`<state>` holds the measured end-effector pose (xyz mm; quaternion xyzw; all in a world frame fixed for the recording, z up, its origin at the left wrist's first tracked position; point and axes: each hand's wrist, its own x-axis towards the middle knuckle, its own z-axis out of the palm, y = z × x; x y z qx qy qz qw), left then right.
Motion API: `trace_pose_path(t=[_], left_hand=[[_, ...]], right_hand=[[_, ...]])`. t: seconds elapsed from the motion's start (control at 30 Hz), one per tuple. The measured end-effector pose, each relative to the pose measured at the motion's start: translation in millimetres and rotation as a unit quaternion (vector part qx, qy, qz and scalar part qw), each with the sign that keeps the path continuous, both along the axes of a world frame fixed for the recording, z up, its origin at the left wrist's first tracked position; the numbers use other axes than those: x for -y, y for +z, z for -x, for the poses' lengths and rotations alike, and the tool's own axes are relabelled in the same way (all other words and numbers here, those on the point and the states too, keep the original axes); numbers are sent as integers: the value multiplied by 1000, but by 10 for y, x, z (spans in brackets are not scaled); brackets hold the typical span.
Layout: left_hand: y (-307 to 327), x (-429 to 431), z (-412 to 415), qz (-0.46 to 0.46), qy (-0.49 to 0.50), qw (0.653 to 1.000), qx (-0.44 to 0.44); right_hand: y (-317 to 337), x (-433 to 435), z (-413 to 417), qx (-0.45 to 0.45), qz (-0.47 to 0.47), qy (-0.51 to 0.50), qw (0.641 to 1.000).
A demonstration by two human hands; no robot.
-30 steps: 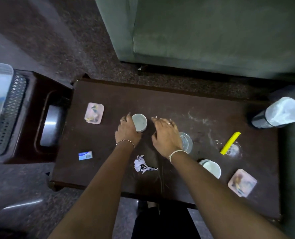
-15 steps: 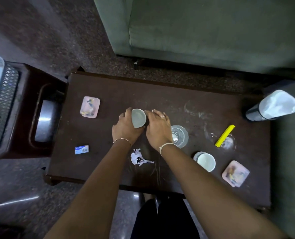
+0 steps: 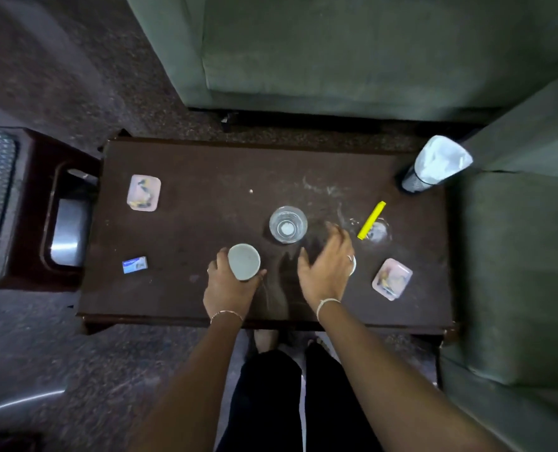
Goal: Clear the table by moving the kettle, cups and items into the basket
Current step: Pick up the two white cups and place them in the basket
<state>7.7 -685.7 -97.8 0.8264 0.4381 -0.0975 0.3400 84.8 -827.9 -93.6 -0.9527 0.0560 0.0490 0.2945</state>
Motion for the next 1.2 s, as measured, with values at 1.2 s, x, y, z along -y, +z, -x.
trace_pose_path(t=[1.2], left_hand=[[752, 810, 402, -25, 60, 981, 185]], right_hand=[[636, 708, 8, -103, -180, 78, 975]])
